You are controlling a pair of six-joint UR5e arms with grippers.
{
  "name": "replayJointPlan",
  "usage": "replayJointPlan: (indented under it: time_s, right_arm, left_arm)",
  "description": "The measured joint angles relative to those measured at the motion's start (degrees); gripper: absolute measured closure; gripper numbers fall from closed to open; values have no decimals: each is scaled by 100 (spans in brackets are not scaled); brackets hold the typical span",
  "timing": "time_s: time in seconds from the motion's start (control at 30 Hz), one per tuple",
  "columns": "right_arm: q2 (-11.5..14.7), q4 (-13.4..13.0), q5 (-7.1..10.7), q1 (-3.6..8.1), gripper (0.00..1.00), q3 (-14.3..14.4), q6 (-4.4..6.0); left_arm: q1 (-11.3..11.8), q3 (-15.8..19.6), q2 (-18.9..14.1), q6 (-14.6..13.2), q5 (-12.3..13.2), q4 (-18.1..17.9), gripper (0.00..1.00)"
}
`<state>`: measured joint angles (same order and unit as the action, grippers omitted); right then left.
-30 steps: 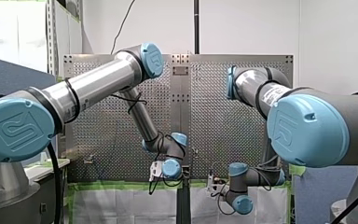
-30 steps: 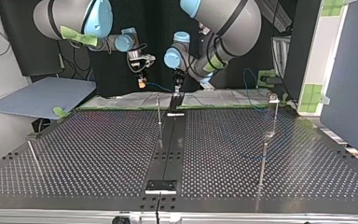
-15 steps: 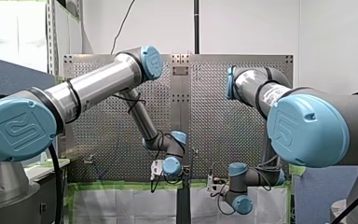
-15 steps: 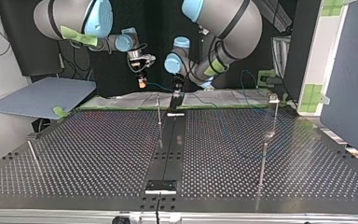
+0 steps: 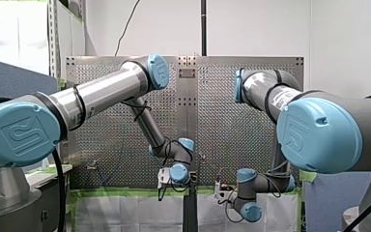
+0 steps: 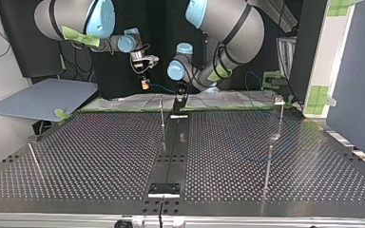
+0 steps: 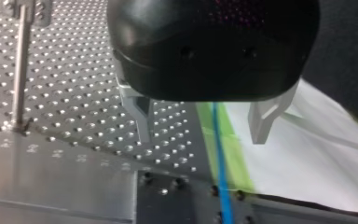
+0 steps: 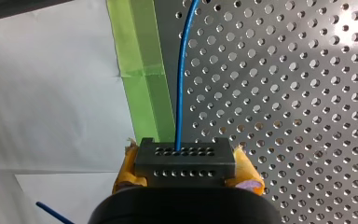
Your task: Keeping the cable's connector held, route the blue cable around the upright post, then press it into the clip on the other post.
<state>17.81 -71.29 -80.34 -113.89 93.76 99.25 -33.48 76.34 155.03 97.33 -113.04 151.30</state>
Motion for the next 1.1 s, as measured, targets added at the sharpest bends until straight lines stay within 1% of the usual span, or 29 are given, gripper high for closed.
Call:
replayJointPlan:
  time_s: [0.17, 0.4, 0.53, 0.77, 0.9, 1.1]
  right_arm:
    - [1, 0, 7, -1, 100, 0, 3]
    - [2, 0, 9, -3, 100, 1, 7]
    - [1, 5, 11, -4, 100, 3, 8]
    - [2, 29, 25, -6, 100, 5, 7]
    - [1, 34, 26, 2, 100, 2, 3]
    - [3, 29, 26, 15, 100, -1, 7]
  left_arm:
    - [57, -156, 3, 60, 41, 65, 0]
    - [144, -211, 45, 101, 149, 213, 0]
    - [165, -329, 183, 85, 213, 359, 0]
    - [162, -645, 485, 96, 274, 595, 0]
    - [192, -739, 536, 103, 284, 616, 0]
    - [246, -761, 546, 115, 258, 610, 0]
